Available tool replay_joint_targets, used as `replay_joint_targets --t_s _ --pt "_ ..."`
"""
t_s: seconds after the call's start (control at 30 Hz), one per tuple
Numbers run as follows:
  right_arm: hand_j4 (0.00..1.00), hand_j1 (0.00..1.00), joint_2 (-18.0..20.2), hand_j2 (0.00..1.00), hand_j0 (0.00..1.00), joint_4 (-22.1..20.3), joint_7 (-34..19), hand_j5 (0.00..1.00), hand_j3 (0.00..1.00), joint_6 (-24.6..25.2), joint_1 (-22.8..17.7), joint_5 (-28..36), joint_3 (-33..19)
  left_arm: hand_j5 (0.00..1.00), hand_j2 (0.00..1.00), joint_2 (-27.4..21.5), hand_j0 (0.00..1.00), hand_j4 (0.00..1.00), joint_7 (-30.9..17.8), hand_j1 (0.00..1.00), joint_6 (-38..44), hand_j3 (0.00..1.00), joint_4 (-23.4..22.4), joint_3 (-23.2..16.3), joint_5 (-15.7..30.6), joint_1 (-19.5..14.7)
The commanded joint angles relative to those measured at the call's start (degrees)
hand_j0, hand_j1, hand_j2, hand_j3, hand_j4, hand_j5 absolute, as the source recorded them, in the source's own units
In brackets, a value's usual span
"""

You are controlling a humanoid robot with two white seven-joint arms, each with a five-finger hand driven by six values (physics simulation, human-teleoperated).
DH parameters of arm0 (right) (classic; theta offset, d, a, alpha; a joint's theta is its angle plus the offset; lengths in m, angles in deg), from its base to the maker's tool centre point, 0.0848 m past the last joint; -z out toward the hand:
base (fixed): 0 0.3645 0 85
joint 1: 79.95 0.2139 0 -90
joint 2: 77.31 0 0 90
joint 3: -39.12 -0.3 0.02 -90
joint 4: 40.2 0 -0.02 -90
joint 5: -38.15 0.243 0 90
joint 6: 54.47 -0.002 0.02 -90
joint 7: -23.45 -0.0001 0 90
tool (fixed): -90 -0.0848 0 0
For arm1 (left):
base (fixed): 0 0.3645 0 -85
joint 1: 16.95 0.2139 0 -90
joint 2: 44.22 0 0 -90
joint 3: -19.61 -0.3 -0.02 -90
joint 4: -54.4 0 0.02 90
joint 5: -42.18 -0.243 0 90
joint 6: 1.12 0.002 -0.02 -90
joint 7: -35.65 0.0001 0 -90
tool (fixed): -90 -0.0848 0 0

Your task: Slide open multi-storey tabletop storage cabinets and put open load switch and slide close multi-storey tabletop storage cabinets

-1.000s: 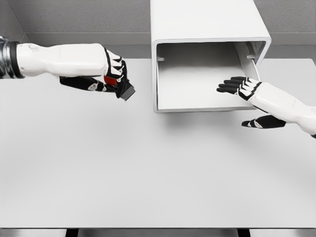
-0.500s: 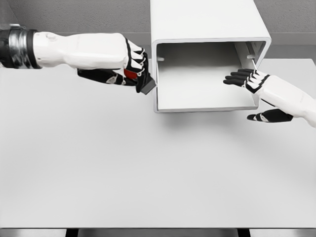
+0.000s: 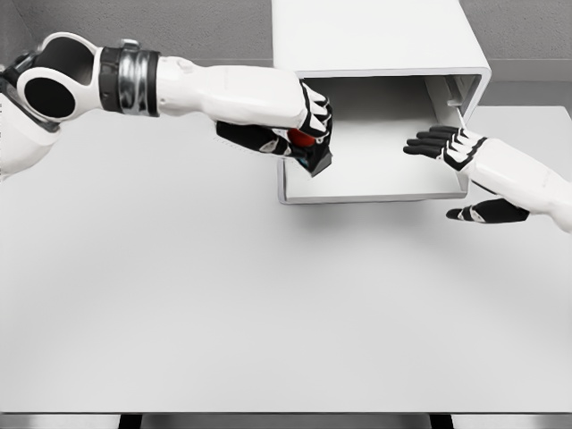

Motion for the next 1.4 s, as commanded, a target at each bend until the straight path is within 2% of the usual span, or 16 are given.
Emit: replay_joint_targets --t_s 0.0,0.2,0.4,0.6,1.07,1.1,1.17,1.23,1.37 --pt "1.00 1.00 0.10 1.00 1.00 -0.02 0.03 1.00 1.00 0.05 0.00 0.40 -0.02 0.37 0.37 1.52 0.37 0.37 0.00 0.37 0.20 0.37 -2.00 -1.37 -0.29 -0.09" --pt "1.00 1.00 0.19 1.00 1.00 -0.11 0.03 1.00 1.00 0.05 -0.09 0.49 -0.02 0.37 0.37 4.77 0.37 0.37 0.00 0.37 0.20 0.37 -5.34 -1.46 -4.69 -0.26" --pt "1.00 1.00 0.19 1.00 1.00 -0.11 0.03 1.00 1.00 0.05 -0.44 0.49 -0.02 0.37 0.37 7.14 0.37 0.37 0.00 0.37 0.20 0.37 -7.19 -1.46 -6.10 -0.62" --pt "1.00 1.00 0.19 1.00 1.00 -0.11 0.03 1.00 1.00 0.05 -0.44 0.49 -0.02 0.38 0.38 7.93 0.38 0.38 0.00 0.38 0.20 0.38 -9.56 -1.46 -6.89 -1.32" --pt "1.00 1.00 0.10 1.00 1.00 -0.11 0.03 1.00 1.00 0.05 -0.53 0.49 -0.02 0.41 0.41 9.43 0.41 0.41 0.00 0.41 0.20 0.41 -10.70 -1.37 -7.68 -1.41" --pt "1.00 1.00 0.10 1.00 1.00 -0.11 0.03 1.00 1.00 0.05 -0.53 0.49 -0.02 0.48 0.48 9.43 0.48 0.48 0.00 0.48 0.20 0.48 -10.79 -1.37 -8.03 -1.41" --pt "1.00 1.00 0.10 1.00 1.00 -0.11 0.03 1.00 1.00 0.05 -0.53 0.49 -0.02 0.69 0.69 9.60 0.69 0.69 0.00 0.69 0.20 0.69 -10.88 -1.02 -8.65 -1.49" --pt "1.00 1.00 0.01 1.00 1.00 -0.11 0.03 1.00 1.00 0.05 -0.44 0.49 -0.02 1.00 1.00 9.69 1.00 1.00 0.00 1.00 0.20 1.00 -10.88 -0.93 -8.82 -1.41" --pt "1.00 1.00 0.01 1.00 1.00 -0.11 0.03 1.00 1.00 0.05 -0.44 0.49 -0.02 1.00 1.00 9.60 1.00 1.00 0.00 1.00 0.20 1.00 -10.79 -0.84 -8.73 -1.41"
